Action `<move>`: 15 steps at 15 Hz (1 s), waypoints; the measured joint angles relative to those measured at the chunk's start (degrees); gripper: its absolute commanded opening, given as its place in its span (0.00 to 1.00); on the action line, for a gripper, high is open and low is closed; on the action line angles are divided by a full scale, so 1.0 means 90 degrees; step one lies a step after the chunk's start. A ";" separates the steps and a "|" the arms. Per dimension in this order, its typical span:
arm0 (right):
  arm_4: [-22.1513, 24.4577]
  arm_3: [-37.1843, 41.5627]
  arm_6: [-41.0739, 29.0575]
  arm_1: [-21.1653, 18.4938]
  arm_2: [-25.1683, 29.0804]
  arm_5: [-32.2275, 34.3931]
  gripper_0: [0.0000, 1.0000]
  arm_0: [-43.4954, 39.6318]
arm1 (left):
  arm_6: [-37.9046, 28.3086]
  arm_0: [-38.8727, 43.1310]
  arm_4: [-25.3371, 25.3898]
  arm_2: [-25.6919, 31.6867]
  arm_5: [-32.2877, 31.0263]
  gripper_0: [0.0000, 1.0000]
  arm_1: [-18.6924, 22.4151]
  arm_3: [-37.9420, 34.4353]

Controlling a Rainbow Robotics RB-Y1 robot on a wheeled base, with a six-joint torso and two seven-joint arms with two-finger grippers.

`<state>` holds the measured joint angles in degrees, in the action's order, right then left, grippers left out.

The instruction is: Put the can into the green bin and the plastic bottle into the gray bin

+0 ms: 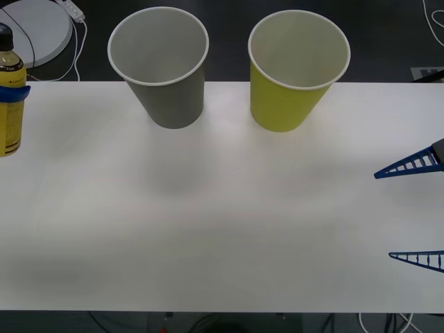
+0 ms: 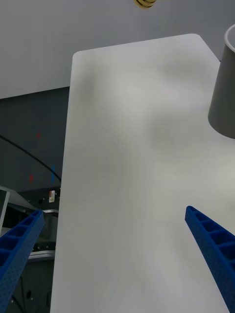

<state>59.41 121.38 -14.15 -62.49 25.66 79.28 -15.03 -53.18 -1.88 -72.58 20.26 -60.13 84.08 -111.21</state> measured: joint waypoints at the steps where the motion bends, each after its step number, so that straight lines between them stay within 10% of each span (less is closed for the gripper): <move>1: 0.0000 0.0000 0.0000 0.0000 0.0000 0.0000 1.00 0.0000 | -0.0015 -0.0333 0.0010 -0.0224 -0.0089 0.00 0.0031 0.0148; 15: 0.0000 0.0000 0.0000 0.0000 0.0000 0.0000 1.00 0.0000 | -0.0052 -0.5379 -0.0309 -0.4265 -0.0976 0.00 -0.0093 0.2080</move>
<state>59.41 121.38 -14.15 -62.49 25.66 79.28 -15.03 -53.65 -50.29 -75.36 -18.12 -68.92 83.25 -92.49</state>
